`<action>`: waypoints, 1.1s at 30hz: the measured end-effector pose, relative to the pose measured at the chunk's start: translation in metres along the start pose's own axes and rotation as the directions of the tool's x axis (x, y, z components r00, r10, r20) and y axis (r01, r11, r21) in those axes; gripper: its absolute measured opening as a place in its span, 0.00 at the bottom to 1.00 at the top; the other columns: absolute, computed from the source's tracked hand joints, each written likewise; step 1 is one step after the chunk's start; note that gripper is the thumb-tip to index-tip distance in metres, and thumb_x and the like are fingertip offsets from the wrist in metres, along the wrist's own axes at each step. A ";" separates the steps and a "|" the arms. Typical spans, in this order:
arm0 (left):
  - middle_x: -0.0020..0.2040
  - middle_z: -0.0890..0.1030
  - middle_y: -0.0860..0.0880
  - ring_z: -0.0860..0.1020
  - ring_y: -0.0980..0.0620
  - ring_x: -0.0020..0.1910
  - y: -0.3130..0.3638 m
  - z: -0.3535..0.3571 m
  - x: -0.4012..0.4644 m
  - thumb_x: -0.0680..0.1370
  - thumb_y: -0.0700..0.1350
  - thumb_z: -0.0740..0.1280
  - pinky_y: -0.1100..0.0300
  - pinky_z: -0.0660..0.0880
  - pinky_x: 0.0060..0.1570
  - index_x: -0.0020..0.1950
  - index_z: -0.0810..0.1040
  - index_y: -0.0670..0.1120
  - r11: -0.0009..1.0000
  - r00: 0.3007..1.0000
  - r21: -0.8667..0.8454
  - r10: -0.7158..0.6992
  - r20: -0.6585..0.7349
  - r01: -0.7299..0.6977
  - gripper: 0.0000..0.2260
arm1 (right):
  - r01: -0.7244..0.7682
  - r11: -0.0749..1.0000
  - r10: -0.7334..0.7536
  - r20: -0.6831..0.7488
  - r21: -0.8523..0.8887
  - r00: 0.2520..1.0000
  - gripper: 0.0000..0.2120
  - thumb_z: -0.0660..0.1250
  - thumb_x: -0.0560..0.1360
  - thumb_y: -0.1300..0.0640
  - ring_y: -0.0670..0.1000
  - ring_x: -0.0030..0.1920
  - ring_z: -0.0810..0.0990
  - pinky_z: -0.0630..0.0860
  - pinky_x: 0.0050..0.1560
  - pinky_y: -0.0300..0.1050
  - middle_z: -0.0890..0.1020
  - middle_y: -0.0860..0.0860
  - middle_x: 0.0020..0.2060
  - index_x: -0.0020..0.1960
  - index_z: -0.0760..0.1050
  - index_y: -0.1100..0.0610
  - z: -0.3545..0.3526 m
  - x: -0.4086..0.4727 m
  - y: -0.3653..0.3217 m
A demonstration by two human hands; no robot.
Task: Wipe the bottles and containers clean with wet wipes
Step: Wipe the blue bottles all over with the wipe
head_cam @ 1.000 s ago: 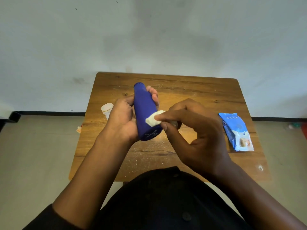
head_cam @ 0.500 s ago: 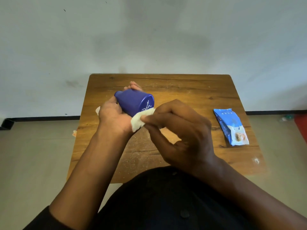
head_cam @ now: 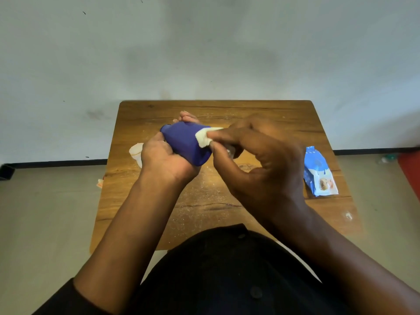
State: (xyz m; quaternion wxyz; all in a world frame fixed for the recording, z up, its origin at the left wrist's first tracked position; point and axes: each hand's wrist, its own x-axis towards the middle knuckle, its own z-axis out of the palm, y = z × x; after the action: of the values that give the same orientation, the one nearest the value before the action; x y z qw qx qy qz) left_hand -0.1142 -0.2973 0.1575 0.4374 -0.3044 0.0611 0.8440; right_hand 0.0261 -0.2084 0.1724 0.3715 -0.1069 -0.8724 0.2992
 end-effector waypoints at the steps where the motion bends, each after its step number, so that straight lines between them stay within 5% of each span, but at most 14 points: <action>1: 0.39 0.80 0.44 0.78 0.51 0.38 0.001 0.001 0.000 0.80 0.41 0.61 0.59 0.77 0.44 0.54 0.76 0.43 1.000 1.000 -0.002 0.011 -0.004 -0.011 0.06 | -0.004 1.000 0.004 -0.002 -0.012 1.000 0.08 0.74 0.78 0.59 0.47 0.43 0.82 0.77 0.42 0.40 0.86 0.52 0.45 0.55 0.87 0.58 0.001 0.001 0.000; 6: 0.41 0.79 0.44 0.78 0.50 0.37 0.005 0.001 -0.005 0.75 0.39 0.64 0.60 0.79 0.37 0.58 0.75 0.42 0.992 0.993 0.046 0.117 0.002 -0.117 0.12 | 0.007 1.000 -0.011 0.202 0.021 0.979 0.06 0.75 0.78 0.58 0.44 0.43 0.80 0.77 0.40 0.40 0.85 0.49 0.44 0.54 0.87 0.56 0.003 -0.015 -0.007; 12: 0.40 0.81 0.44 0.79 0.49 0.33 0.003 0.000 -0.007 0.82 0.44 0.62 0.57 0.81 0.34 0.58 0.76 0.44 0.992 0.994 0.059 0.108 0.032 -0.110 0.08 | -0.028 0.999 0.028 -0.012 0.017 1.000 0.08 0.73 0.78 0.59 0.46 0.44 0.81 0.76 0.42 0.39 0.86 0.51 0.45 0.56 0.87 0.57 0.003 -0.003 -0.006; 17: 0.41 0.79 0.45 0.79 0.47 0.34 0.010 -0.005 -0.006 0.86 0.54 0.59 0.58 0.79 0.39 0.54 0.73 0.45 0.962 0.972 0.159 0.207 0.107 -0.222 0.13 | -0.003 0.996 -0.022 0.270 0.091 0.963 0.06 0.76 0.77 0.59 0.43 0.42 0.79 0.77 0.40 0.40 0.84 0.47 0.43 0.53 0.87 0.55 0.005 -0.023 -0.007; 22: 0.45 0.78 0.44 0.76 0.47 0.41 -0.007 -0.014 -0.009 0.84 0.65 0.55 0.53 0.73 0.45 0.54 0.75 0.44 0.761 0.907 0.503 0.282 0.313 -0.410 0.25 | -0.025 0.992 0.011 0.110 0.126 0.994 0.06 0.75 0.77 0.62 0.46 0.44 0.81 0.76 0.43 0.39 0.85 0.50 0.44 0.53 0.87 0.59 -0.005 -0.015 -0.005; 29: 0.47 0.77 0.45 0.75 0.48 0.44 -0.014 -0.009 -0.018 0.86 0.55 0.52 0.52 0.72 0.48 0.66 0.77 0.40 0.692 0.903 0.597 0.201 0.381 -0.406 0.24 | -0.020 0.998 0.010 0.186 0.057 0.983 0.08 0.73 0.77 0.61 0.47 0.49 0.81 0.78 0.46 0.43 0.83 0.50 0.48 0.56 0.86 0.57 0.012 -0.022 0.005; 33: 0.49 0.80 0.44 0.79 0.51 0.46 -0.028 -0.013 -0.023 0.86 0.50 0.53 0.56 0.79 0.48 0.62 0.79 0.39 0.495 0.860 0.709 0.199 0.469 -0.501 0.20 | 0.017 0.999 -0.021 0.093 0.044 0.995 0.08 0.74 0.76 0.62 0.46 0.48 0.80 0.73 0.48 0.33 0.83 0.52 0.48 0.55 0.87 0.57 0.009 0.002 0.004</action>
State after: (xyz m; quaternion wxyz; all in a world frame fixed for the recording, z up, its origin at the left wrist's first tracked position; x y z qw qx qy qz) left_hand -0.0764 -0.3009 0.1648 0.3467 0.0940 0.4290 0.8288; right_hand 0.0180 -0.2086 0.1667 0.3354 -0.0763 -0.8831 0.3190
